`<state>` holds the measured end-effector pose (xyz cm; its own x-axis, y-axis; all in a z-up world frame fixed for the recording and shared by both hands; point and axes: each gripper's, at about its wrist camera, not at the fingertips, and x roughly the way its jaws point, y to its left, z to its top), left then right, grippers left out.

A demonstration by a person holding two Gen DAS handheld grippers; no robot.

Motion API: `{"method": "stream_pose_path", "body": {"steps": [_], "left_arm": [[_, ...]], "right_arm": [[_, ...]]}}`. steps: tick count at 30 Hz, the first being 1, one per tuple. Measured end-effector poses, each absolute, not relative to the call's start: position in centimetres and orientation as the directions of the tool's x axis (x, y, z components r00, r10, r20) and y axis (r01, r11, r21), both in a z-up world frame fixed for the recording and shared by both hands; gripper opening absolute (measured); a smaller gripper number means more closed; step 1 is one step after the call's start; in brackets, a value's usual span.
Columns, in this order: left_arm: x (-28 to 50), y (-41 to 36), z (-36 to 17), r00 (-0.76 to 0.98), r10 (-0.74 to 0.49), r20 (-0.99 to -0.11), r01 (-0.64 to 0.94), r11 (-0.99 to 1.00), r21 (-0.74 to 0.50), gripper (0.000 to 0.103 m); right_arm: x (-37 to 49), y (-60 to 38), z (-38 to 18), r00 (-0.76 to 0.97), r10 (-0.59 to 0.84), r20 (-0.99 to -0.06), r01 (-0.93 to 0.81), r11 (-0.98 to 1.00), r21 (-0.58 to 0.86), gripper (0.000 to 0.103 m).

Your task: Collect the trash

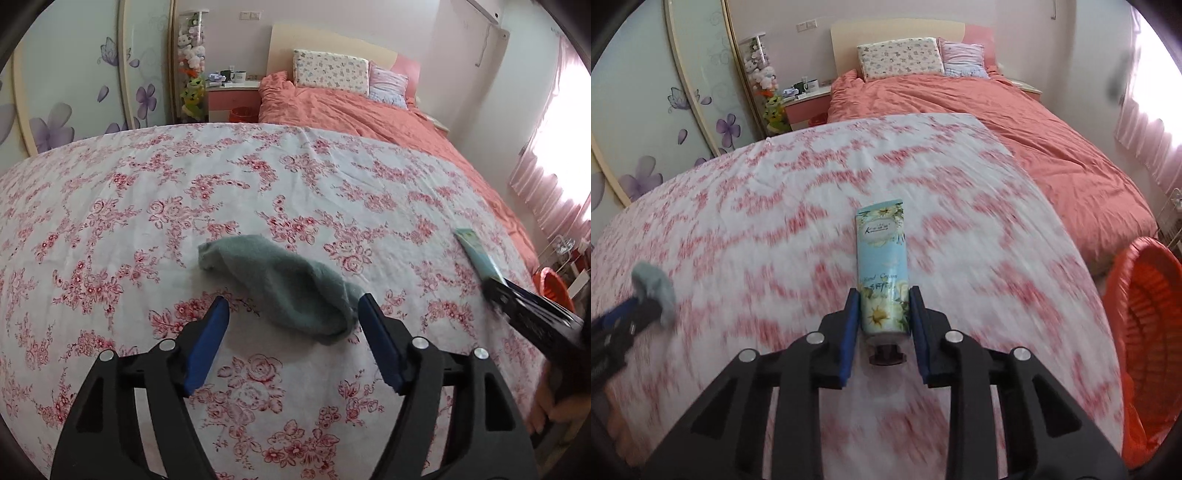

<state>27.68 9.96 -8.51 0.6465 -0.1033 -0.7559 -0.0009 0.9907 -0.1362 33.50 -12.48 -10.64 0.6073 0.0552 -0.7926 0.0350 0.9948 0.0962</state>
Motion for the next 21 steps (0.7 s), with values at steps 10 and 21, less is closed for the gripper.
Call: {"method": "stream_pose_path", "body": {"steps": [10, 21], "left_arm": [[28.32, 9.11, -9.39, 0.636, -0.027, -0.771, -0.049, 0.996, -0.075, 0.072], [28.4, 8.85, -9.49, 0.629, -0.002, -0.777, -0.063, 0.997, -0.053, 0.075]], "right_arm": [[32.03, -12.56, -10.77, 0.612, 0.042, -0.79, 0.027, 0.997, 0.074, 0.028], [32.09, -12.82, -10.77, 0.611, 0.049, -0.79, 0.03, 0.996, 0.085, 0.029]]}}
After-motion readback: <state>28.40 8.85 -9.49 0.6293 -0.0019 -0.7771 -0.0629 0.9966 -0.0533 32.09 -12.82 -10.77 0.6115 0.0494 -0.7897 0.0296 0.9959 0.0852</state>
